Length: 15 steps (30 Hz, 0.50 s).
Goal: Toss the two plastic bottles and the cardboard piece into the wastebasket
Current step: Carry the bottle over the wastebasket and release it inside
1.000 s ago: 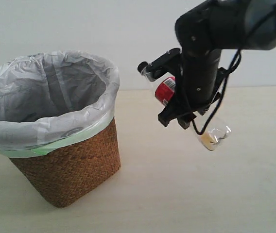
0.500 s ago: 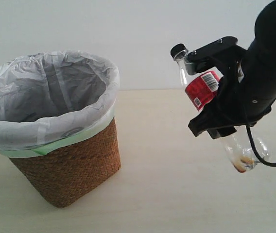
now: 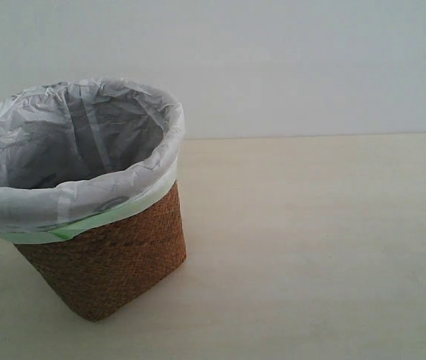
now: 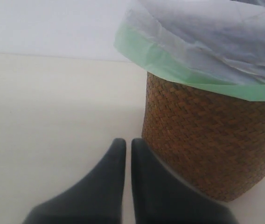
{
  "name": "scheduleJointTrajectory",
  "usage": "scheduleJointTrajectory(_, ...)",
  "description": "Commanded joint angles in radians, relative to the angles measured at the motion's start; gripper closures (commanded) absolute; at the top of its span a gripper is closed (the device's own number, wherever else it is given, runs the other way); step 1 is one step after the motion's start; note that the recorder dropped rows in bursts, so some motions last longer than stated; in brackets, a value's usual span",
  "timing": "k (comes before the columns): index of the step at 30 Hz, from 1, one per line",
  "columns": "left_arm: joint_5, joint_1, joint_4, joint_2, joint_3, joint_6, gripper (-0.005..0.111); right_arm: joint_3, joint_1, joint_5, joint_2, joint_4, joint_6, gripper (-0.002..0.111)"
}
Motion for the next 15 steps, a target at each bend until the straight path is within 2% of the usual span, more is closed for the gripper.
scheduleJointTrajectory(1, -0.001, 0.001, 0.003, -0.003, 0.004, -0.005, 0.103, 0.011, 0.08, -0.172, 0.092, 0.211, -0.059, 0.103)
scheduleJointTrajectory(3, -0.001, 0.001, 0.003, -0.003, 0.004, -0.005, 0.103, -0.079, 0.195, -0.223, 0.114, 0.36, -0.132, 0.1)
scheduleJointTrajectory(4, -0.001, 0.001, 0.003, -0.003, 0.004, -0.005, 0.103, -0.185, 0.273, -0.22, 0.114, 0.477, -0.19, 0.094)
scheduleJointTrajectory(6, -0.001, 0.001, 0.003, -0.003, 0.004, -0.005, 0.103, -0.431, 0.388, -0.171, 0.112, 0.717, -0.274, 0.075)
scheduleJointTrajectory(7, -0.001, 0.001, 0.003, -0.003, 0.004, -0.005, 0.103, -0.533, 0.427, -0.162, 0.117, 0.776, -0.299, 0.064)
scheduleJointTrajectory(9, -0.001, 0.001, 0.003, -0.003, 0.004, -0.005, 0.103, -0.683, 0.483, -0.167, 0.136, 0.772, -0.254, 0.045)
scheduleJointTrajectory(12, -0.001, 0.001, 0.003, -0.003, 0.004, -0.005, 0.103, -0.826, 0.518, -0.101, 0.183, 0.69, -0.167, 0.043)
scheduleJointTrajectory(15, -0.001, 0.001, 0.003, -0.003, 0.004, -0.005, 0.103, -0.853, 0.518, -0.054, 0.213, 0.625, -0.135, 0.043)
